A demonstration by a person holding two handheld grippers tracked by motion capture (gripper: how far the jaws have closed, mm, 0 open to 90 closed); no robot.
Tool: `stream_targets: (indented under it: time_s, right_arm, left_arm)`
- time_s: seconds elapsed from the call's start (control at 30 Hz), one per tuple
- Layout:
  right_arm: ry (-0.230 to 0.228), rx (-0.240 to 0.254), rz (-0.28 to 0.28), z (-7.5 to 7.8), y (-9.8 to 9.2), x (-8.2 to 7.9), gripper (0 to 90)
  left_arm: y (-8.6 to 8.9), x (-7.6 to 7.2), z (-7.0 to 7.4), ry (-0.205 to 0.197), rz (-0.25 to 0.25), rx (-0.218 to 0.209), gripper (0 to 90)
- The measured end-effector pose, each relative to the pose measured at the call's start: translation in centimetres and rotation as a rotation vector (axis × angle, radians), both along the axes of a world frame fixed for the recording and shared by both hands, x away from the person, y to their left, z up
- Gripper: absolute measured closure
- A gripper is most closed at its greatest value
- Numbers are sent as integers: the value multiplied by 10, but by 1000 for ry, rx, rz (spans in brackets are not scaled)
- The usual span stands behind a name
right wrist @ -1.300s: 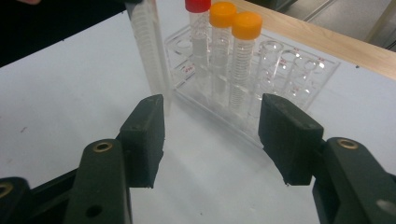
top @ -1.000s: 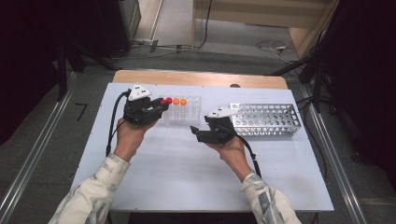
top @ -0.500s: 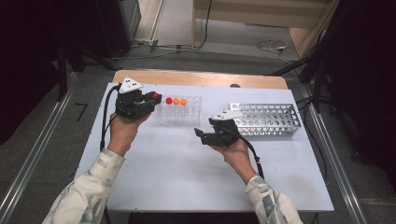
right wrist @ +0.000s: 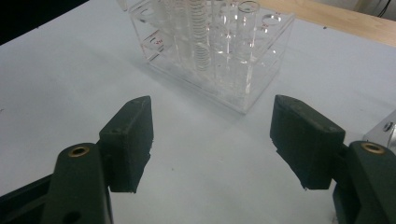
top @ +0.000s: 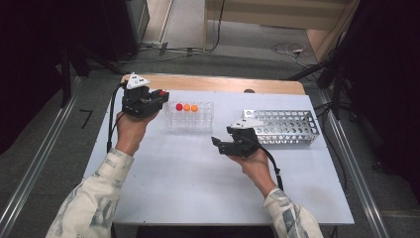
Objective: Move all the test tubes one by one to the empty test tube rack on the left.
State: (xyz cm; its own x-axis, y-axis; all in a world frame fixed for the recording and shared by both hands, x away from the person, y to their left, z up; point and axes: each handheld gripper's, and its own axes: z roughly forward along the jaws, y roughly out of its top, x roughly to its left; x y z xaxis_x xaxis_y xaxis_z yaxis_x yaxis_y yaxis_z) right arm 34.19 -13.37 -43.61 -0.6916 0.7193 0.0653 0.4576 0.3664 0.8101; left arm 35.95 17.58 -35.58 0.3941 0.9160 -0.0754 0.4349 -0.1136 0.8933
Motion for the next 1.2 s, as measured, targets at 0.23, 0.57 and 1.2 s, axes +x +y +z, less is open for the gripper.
stream_targets:
  time_s: [0.23, 0.57, 1.2]
  right_arm:
    - [5, 8, -8, -2, -4, 0, 286]
    - [10, 13, -19, -3, -12, -1, 286]
    - [18, 14, -29, -10, -18, -3, 286]
  left_arm:
    - [-7, 9, 2, -4, 1, 1, 703]
    - [-15, 17, -7, -4, 22, 28, 702]
    - [-20, 15, -44, 12, 39, 39, 699]
